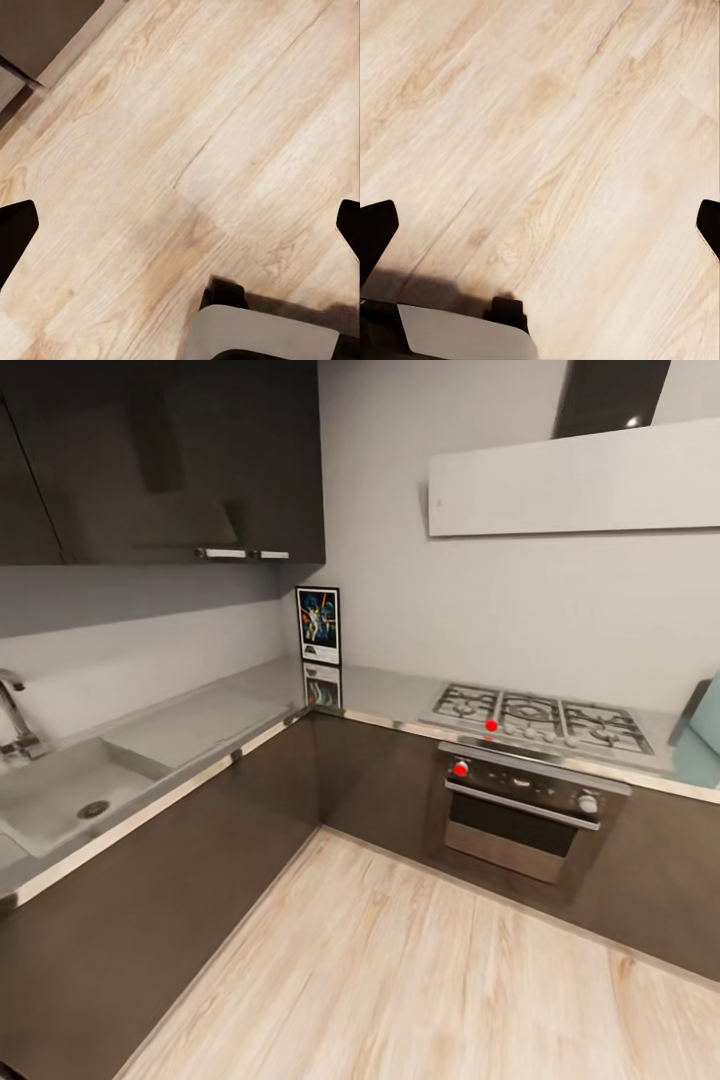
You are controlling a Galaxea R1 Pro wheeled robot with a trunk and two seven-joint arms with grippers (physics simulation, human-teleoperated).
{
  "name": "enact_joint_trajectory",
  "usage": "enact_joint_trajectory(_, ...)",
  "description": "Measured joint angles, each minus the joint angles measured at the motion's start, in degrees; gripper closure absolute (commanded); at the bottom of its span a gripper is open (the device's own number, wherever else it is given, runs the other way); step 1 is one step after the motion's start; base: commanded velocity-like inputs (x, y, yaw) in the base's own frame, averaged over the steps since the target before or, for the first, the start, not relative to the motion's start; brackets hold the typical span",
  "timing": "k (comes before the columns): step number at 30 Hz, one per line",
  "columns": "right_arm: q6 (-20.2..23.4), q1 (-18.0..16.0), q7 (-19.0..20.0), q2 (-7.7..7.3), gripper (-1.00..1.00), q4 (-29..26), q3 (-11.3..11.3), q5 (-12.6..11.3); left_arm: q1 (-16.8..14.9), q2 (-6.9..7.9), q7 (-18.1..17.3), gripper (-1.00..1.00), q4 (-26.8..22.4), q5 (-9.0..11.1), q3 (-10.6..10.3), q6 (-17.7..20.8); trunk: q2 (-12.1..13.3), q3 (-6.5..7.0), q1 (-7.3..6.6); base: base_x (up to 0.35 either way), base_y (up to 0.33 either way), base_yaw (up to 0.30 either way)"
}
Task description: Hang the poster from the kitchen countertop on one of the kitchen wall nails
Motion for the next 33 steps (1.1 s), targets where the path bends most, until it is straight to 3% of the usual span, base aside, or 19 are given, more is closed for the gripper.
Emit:
enact_joint_trajectory(13, 0.0, 0.0, 0.0, 0.0, -1.0, 0.0, 0.0, -0.06, -0.02, -0.04, -0.11, -1.0, 0.05, -0.09, -0.35, -0.17, 0.0, 0.0, 0.02, 0.253, -0.073, 0.0)
enact_joint_trajectory(18, -0.11, 0.0, -0.03, 0.0, -1.0, -0.04, -0.08, -0.12, 0.0, -0.43, -0.15, -1.0, -0.4, -0.21, -1.54, -4.74, 0.0, 0.0, 0.03, 0.026, -0.01, 0.0)
enact_joint_trajectory(20, -0.21, 0.0, -0.05, 0.0, -1.0, -0.06, -0.09, -0.18, 0.01, -0.74, -0.12, -1.0, -1.72, -0.24, -3.53, -6.31, 0.0, 0.0, 0.04, 0.007, -0.003, 0.0)
enact_joint_trajectory(23, -2.32, 0.0, -0.07, 0.0, -1.0, -0.08, -0.01, -0.22, -0.02, -1.31, -0.06, -1.0, -7.8, -0.33, -8.47, -7.16, 0.0, 0.01, 0.04, 0.003, -0.001, 0.0)
enact_joint_trajectory(26, -4.2, 0.0, -0.08, 0.0, -1.0, -0.08, 0.04, -0.21, -0.01, -1.55, -0.11, -1.0, -13.45, -0.32, -11.11, -6.89, 0.0, 0.0, 0.04, 0.001, 0.0, 0.0)
enact_joint_trajectory(29, -5.24, 0.0, -0.11, 0.0, -1.0, -0.18, 0.05, -0.23, 0.0, -2.46, -0.15, -1.0, -24.34, -0.25, -12.62, -0.53, 0.0, 0.01, 0.04, 0.0, 0.0, 0.0)
enact_joint_trajectory(30, -5.55, 0.0, -0.23, 0.0, -1.0, -0.24, 0.02, -0.24, 0.0, -4.55, -0.13, -1.0, -33.19, -0.16, -13.15, 8.24, 0.01, 0.0, 0.04, 0.0, 0.0, 0.0)
enact_joint_trajectory(31, -5.59, 0.0, -0.25, 0.0, -1.0, -0.25, 0.01, -0.24, -0.03, -5.18, -0.11, -1.0, -38.89, -0.2, -13.22, 9.78, 0.0, 0.01, 0.03, 0.0, 0.0, 0.0)
enact_joint_trajectory(32, -5.76, 0.0, -0.35, -0.02, -1.0, -0.63, -0.03, -0.23, -2.86, -10.07, 0.11, -1.0, -44.92, -2.1, -14.3, 19.41, 0.02, 0.03, 0.04, 0.0, 0.0, 0.0)
enact_joint_trajectory(33, -5.77, 0.0, -0.36, -0.04, -1.0, -0.9, -0.04, -0.24, -4.65, -11.35, 0.16, -1.0, -46.14, -2.67, -16.27, 20.74, 0.01, 0.02, 0.04, 0.0, 0.0, 0.0)
